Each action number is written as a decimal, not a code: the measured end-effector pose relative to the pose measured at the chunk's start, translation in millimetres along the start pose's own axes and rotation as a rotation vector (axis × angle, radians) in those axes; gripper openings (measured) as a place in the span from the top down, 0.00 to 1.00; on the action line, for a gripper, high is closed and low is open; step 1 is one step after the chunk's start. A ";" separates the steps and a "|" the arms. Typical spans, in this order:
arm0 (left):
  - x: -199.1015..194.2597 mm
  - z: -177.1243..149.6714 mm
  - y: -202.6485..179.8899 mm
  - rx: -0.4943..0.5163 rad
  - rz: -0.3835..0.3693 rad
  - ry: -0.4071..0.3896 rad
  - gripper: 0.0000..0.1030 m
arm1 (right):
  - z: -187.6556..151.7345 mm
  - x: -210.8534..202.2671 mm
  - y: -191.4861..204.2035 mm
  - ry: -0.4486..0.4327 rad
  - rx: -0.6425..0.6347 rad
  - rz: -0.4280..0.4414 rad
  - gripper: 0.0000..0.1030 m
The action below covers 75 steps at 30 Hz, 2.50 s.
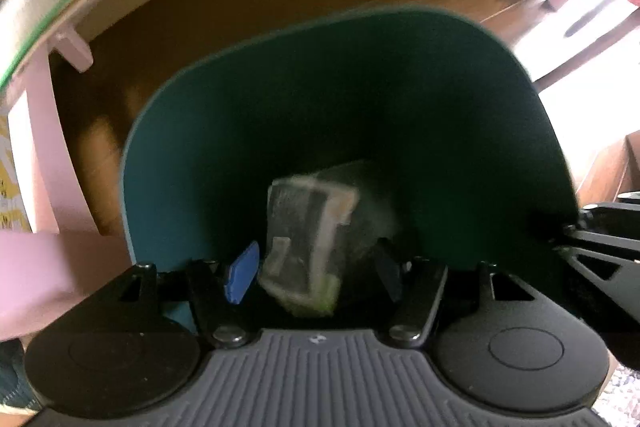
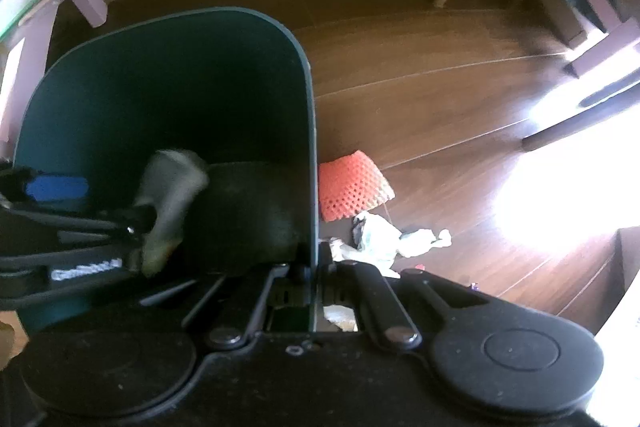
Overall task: Collect trash
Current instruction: 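Open the left tool to drop the wrapper into the bin, then lower the left tool toward the white plastic bag on the floor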
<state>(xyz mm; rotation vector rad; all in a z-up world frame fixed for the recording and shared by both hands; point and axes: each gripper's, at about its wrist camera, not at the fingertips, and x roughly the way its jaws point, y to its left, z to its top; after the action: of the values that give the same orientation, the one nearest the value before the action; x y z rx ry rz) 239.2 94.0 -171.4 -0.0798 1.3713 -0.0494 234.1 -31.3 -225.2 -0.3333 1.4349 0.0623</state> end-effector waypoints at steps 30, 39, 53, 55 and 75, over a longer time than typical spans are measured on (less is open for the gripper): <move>-14.5 -1.6 -3.6 -0.002 0.058 -0.083 0.39 | 7.8 34.6 -14.0 0.011 0.071 0.048 0.98; -52.1 10.6 -7.1 -0.064 0.012 -0.215 0.39 | 13.8 8.0 -75.8 -0.042 0.204 0.044 0.92; -54.1 8.2 -55.2 0.057 -0.047 -0.261 0.39 | -39.0 -25.8 -262.1 -0.144 0.602 -0.053 0.90; -28.1 3.2 -66.3 0.086 -0.033 -0.195 0.39 | -54.9 -23.0 -291.1 -0.153 0.689 -0.058 0.90; 186.1 11.3 -221.0 0.281 -0.143 0.082 0.30 | -144.9 27.1 -421.8 -0.265 1.043 0.011 0.90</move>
<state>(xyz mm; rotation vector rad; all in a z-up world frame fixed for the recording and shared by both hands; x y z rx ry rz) 289.6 -141.1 -331.9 0.0612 1.4266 -0.3677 200.5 -475.2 -186.7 0.5255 1.0392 -0.5970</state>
